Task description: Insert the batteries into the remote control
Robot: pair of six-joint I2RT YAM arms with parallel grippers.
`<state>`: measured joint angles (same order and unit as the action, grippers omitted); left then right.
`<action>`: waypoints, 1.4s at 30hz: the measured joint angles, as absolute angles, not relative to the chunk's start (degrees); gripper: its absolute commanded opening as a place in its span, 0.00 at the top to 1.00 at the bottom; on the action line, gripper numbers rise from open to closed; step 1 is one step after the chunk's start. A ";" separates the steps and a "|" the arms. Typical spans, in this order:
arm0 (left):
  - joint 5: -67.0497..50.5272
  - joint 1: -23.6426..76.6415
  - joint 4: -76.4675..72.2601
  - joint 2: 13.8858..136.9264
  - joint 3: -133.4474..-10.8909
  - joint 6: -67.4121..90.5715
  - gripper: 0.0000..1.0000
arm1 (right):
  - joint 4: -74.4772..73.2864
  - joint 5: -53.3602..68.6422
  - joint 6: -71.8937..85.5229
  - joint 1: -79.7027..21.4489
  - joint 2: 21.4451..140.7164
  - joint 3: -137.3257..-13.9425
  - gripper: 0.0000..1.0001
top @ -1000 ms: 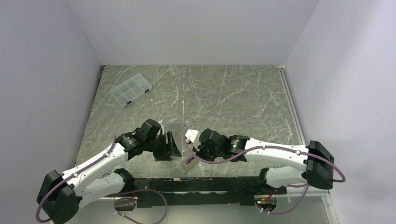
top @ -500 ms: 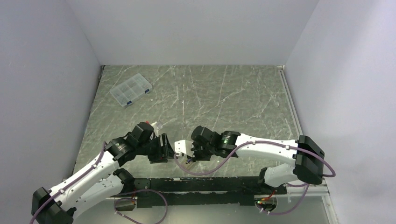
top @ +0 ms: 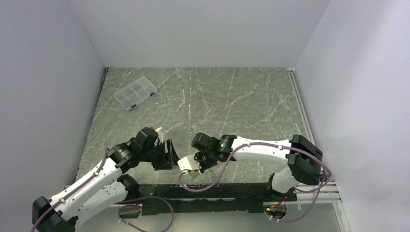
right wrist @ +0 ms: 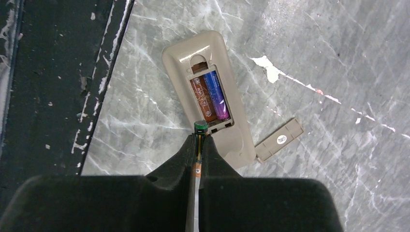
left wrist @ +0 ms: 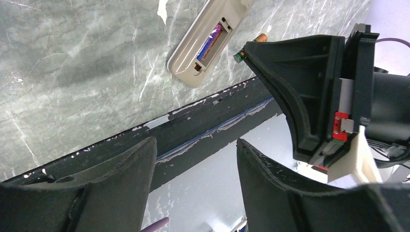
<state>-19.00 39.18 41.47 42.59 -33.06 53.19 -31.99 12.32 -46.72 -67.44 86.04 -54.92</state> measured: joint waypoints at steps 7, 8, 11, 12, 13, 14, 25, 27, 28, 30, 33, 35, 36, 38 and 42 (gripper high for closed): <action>-18.96 39.16 41.93 42.59 -32.99 52.80 0.33 | -33.04 12.01 -50.22 -67.44 90.35 -57.34 1.00; -18.96 39.18 42.09 42.59 -32.95 52.64 0.33 | -33.06 11.99 -50.48 -67.37 90.76 -57.54 1.00; -18.96 39.18 42.63 42.59 -32.40 52.45 0.32 | -33.47 11.86 -51.18 -67.29 92.07 -58.39 1.00; -18.96 39.18 42.78 42.59 -32.25 52.29 0.32 | -33.54 11.84 -51.40 -67.29 92.49 -58.63 0.99; -18.96 39.18 42.87 42.59 -32.14 52.12 0.32 | -33.76 11.86 -51.55 -67.29 92.84 -58.94 0.98; -18.94 39.18 43.09 42.59 -32.10 52.05 0.32 | -33.89 11.86 -51.72 -67.26 93.14 -59.18 0.97; -18.96 39.18 44.07 42.65 -32.10 51.66 0.32 | -34.11 11.92 -53.15 -67.33 94.15 -59.75 0.90; -18.98 39.18 44.10 42.65 -32.10 51.59 0.32 | -34.11 11.92 -53.23 -67.35 94.15 -59.75 0.88; -18.98 39.18 44.10 42.65 -32.10 51.55 0.32 | -34.11 11.92 -53.32 -67.35 94.15 -59.75 0.87; -19.00 39.18 44.16 42.83 -32.10 51.48 0.32 | -34.15 11.90 -53.56 -67.40 94.19 -59.75 0.86; -19.00 39.18 44.49 43.00 -32.10 51.40 0.32 | -34.22 11.92 -53.67 -67.57 94.41 -59.75 0.84; -19.00 39.18 44.71 43.00 -32.05 51.24 0.32 | -34.22 11.92 -53.71 -67.70 94.52 -59.75 0.82; -19.03 39.18 44.86 43.00 -32.05 51.24 0.32 | -34.22 11.92 -53.74 -67.79 94.56 -59.75 0.82; -19.09 39.18 45.01 43.00 -32.05 51.22 0.32 | -34.22 11.92 -53.71 -67.88 94.56 -59.75 0.82; -19.14 39.18 45.23 42.98 -32.05 51.20 0.32 | -34.24 11.90 -53.78 -68.03 94.56 -59.75 0.81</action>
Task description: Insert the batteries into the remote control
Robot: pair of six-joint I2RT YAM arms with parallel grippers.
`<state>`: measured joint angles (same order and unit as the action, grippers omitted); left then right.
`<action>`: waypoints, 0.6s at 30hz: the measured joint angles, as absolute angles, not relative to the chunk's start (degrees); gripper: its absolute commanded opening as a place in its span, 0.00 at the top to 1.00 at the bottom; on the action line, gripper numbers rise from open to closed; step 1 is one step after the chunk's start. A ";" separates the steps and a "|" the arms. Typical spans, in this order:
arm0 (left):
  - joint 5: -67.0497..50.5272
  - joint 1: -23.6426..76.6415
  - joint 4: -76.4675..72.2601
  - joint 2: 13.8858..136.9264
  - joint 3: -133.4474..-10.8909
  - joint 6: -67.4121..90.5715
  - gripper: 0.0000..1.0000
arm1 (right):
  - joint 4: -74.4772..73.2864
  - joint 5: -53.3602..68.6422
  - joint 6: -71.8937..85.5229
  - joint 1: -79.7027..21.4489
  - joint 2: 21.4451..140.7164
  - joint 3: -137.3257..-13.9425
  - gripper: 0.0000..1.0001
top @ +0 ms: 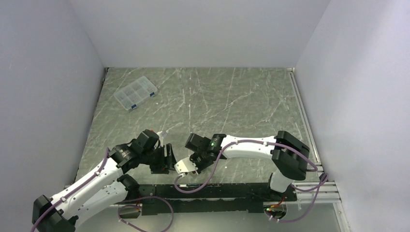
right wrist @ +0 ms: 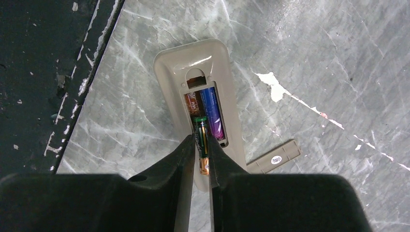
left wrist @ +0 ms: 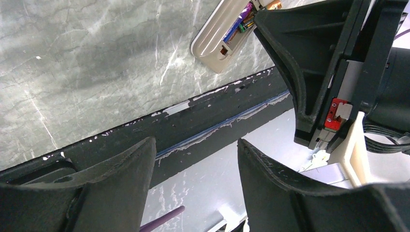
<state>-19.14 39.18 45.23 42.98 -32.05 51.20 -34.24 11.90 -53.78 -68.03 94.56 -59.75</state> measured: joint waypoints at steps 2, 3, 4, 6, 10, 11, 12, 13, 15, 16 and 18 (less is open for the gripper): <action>-19.14 39.18 45.36 42.96 -32.05 51.13 0.32 | -34.26 11.90 -53.82 -68.14 94.56 -59.75 0.81; -19.14 39.18 45.39 42.96 -32.05 51.07 0.32 | -34.26 11.90 -53.80 -68.18 94.56 -59.75 0.81; -19.14 39.18 45.47 42.94 -32.05 51.07 0.32 | -34.28 11.90 -53.82 -68.23 94.56 -59.75 0.81; -19.11 39.18 45.58 42.94 -32.05 51.07 0.32 | -34.33 11.88 -53.80 -68.31 94.59 -59.75 0.80; -19.09 39.18 45.82 42.70 -32.05 51.07 0.32 | -34.30 11.90 -53.76 -68.45 94.56 -59.75 0.79; -19.07 39.18 45.84 42.59 -32.05 51.07 0.32 | -34.24 11.88 -53.69 -68.47 94.52 -59.75 0.79; -19.07 39.18 45.84 42.54 -32.05 51.09 0.32 | -34.22 11.86 -53.58 -68.49 94.39 -59.75 0.79; -19.07 39.18 45.80 42.50 -32.05 51.11 0.32 | -34.17 11.81 -53.49 -68.53 94.17 -59.75 0.78; -19.07 39.18 45.60 42.50 -32.05 51.20 0.32 | -33.78 11.81 -53.15 -68.73 93.30 -59.72 0.78; -19.07 39.18 45.36 42.50 -32.05 51.31 0.32 | -33.32 11.84 -52.82 -68.90 92.60 -59.68 0.78; -19.07 39.18 44.71 42.52 -32.05 51.57 0.32 | -32.03 11.79 -52.10 -69.28 91.05 -59.44 0.78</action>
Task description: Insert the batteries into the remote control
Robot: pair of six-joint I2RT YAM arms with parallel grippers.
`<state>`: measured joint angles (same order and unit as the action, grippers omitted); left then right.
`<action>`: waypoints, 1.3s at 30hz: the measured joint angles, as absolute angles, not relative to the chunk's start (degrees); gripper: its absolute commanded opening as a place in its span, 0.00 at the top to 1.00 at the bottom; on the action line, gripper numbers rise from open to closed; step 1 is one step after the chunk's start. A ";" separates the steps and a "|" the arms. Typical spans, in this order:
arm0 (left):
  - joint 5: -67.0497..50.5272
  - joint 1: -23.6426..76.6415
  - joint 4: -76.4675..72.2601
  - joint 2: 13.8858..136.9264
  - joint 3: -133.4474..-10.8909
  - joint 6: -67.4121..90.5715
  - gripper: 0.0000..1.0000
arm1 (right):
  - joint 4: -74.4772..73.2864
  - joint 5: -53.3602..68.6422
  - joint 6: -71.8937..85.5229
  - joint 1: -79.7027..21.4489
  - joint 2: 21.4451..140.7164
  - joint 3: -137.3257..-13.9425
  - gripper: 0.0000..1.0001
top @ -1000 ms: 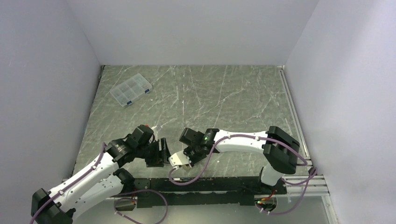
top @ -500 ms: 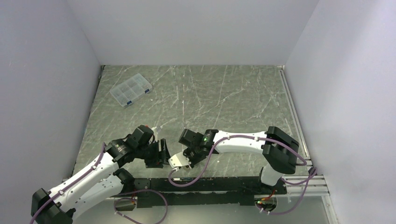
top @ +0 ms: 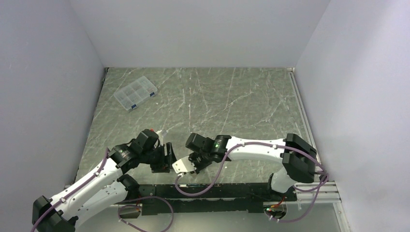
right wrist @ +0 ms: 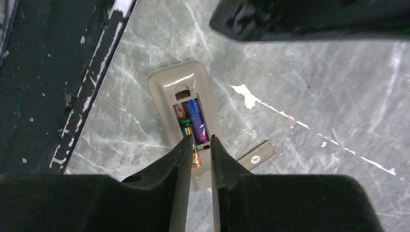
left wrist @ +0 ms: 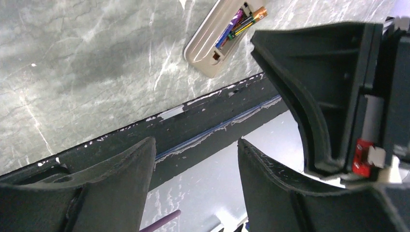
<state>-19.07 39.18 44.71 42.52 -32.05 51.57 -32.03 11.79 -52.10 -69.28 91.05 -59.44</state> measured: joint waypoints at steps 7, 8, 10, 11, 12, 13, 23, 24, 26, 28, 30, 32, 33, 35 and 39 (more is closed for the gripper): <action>-19.16 39.18 42.04 43.05 -32.05 52.05 0.32 | -27.64 10.59 -46.72 -69.12 84.95 -57.10 0.83; -19.16 39.18 41.78 43.35 -32.03 52.21 0.32 | -27.00 10.44 -45.71 -68.93 83.94 -56.53 0.83; -19.18 39.18 41.01 43.75 -31.94 52.27 0.32 | -25.26 9.82 -42.74 -68.29 81.36 -54.92 0.82; -19.18 39.18 40.62 43.97 -31.79 52.36 0.32 | -24.80 9.30 -41.45 -68.03 80.31 -54.30 0.82; -19.22 39.18 40.32 44.16 -31.62 52.45 0.32 | -23.77 8.64 -39.13 -67.64 78.89 -53.45 0.82; -19.27 39.18 39.83 44.38 -31.33 52.69 0.32 | -23.35 8.10 -37.52 -67.40 78.11 -53.12 0.82; -20.97 39.18 34.94 46.81 -27.51 55.20 0.33 | -20.51 -1.76 -14.57 -64.93 74.13 -51.70 0.82; -21.17 39.18 34.50 47.16 -27.24 55.33 0.33 | -20.56 -2.48 -12.73 -64.82 74.13 -51.68 0.82; -21.61 39.18 33.19 47.99 -26.55 55.79 0.34 | -21.10 -3.42 -8.14 -64.31 74.13 -51.68 0.82; -22.04 39.18 31.88 48.80 -26.02 56.45 0.34 | -21.85 -3.49 -4.27 -63.81 74.13 -51.68 0.78; -22.61 39.18 30.30 49.52 -25.50 56.88 0.34 | -21.93 -3.38 -0.58 -63.48 73.91 -51.09 0.74; -23.07 39.18 28.40 50.46 -24.91 57.52 0.35 | -21.85 -2.92 2.90 -63.18 73.34 -49.65 0.73; -23.22 39.18 27.53 50.85 -24.58 57.82 0.35 | -21.85 -2.55 4.16 -63.02 73.12 -49.06 0.73; -23.73 39.18 25.47 52.01 -23.73 58.39 0.35 | -21.98 -1.34 7.27 -62.63 73.03 -48.16 0.73; -24.67 39.20 21.89 54.61 -22.26 59.70 0.36 | -22.22 1.23 12.43 -61.82 73.41 -47.92 0.73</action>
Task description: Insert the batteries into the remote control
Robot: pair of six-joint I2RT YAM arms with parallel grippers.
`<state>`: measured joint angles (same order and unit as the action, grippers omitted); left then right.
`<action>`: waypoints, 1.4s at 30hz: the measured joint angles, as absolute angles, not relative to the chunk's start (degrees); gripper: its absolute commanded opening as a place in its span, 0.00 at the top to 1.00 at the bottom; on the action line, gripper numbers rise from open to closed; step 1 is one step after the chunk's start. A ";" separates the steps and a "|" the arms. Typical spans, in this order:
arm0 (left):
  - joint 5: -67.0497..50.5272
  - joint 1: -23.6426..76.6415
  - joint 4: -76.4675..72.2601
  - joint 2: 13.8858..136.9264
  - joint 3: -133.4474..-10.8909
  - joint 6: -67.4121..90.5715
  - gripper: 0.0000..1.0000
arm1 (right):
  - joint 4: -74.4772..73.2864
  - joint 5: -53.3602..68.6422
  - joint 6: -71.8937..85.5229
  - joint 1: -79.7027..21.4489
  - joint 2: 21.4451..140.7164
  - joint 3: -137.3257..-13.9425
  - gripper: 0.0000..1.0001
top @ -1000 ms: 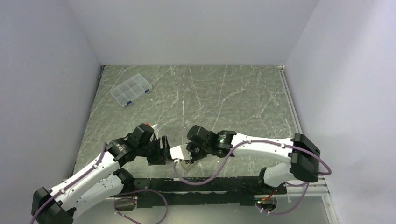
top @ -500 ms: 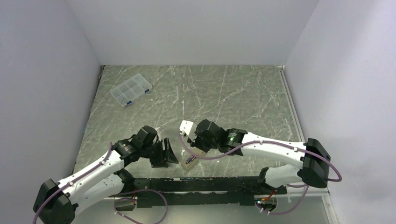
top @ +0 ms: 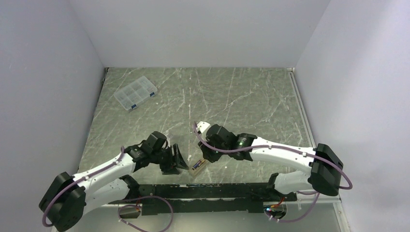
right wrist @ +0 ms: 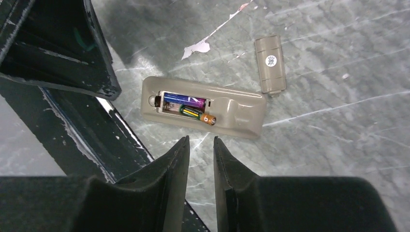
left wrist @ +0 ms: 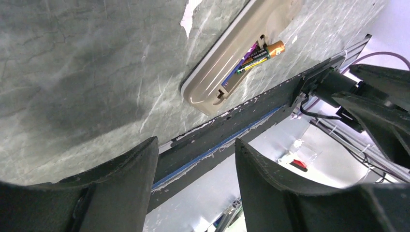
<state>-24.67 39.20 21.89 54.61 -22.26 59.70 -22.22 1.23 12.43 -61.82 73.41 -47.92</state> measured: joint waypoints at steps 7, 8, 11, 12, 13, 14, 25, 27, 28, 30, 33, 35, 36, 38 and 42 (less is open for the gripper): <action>-25.41 40.03 16.40 58.61 -21.58 61.71 0.37 | -22.20 5.13 18.35 -59.86 78.48 -47.94 0.73; -25.56 40.14 15.51 59.00 -21.41 61.95 0.37 | -22.22 5.43 18.90 -59.64 79.40 -47.94 0.73; -25.71 40.40 13.63 60.03 -20.86 62.63 0.37 | -22.20 6.33 20.05 -59.16 81.23 -47.94 0.74; -25.71 40.51 13.08 60.58 -20.73 62.81 0.37 | -22.17 6.61 20.43 -58.98 81.76 -47.94 0.74; -25.71 40.60 12.67 60.97 -20.67 62.89 0.38 | -22.15 6.72 20.64 -58.87 82.02 -47.94 0.74; -25.74 40.73 12.21 61.43 -20.60 63.02 0.38 | -22.11 6.85 20.88 -58.74 82.30 -47.94 0.74; -26.06 41.19 8.36 64.77 -20.45 64.16 0.39 | -21.28 8.08 22.17 -58.00 85.30 -49.54 0.75; -26.13 41.30 7.75 65.21 -20.36 64.18 0.40 | -21.17 8.08 22.33 -57.78 85.71 -49.78 0.76; -26.15 41.36 7.57 65.39 -20.32 64.18 0.40 | -21.08 8.08 22.35 -57.63 85.80 -49.80 0.76; -26.15 41.43 7.33 65.52 -20.14 64.18 0.40 | -21.04 8.05 22.52 -57.36 86.02 -49.84 0.76; -26.17 41.47 6.79 65.52 -19.97 64.20 0.40 | -20.95 8.05 22.70 -57.08 86.15 -49.84 0.76; -26.17 41.47 6.63 65.52 -19.90 64.20 0.40 | -20.91 8.08 22.76 -57.01 86.24 -49.84 0.77; -26.17 41.47 6.63 65.52 -19.88 64.23 0.40 | -20.91 8.12 22.79 -56.99 86.28 -49.84 0.77; -26.17 41.50 6.57 65.52 -19.88 64.29 0.41 | -20.88 8.34 22.83 -56.97 86.35 -49.84 0.79; -26.17 41.58 6.33 65.52 -19.84 64.38 0.42 | -20.88 9.17 23.03 -56.93 86.39 -49.84 0.81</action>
<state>-26.17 41.58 6.33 65.52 -19.84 64.38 -20.88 9.17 23.03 -56.93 86.39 -49.84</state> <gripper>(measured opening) 0.585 0.208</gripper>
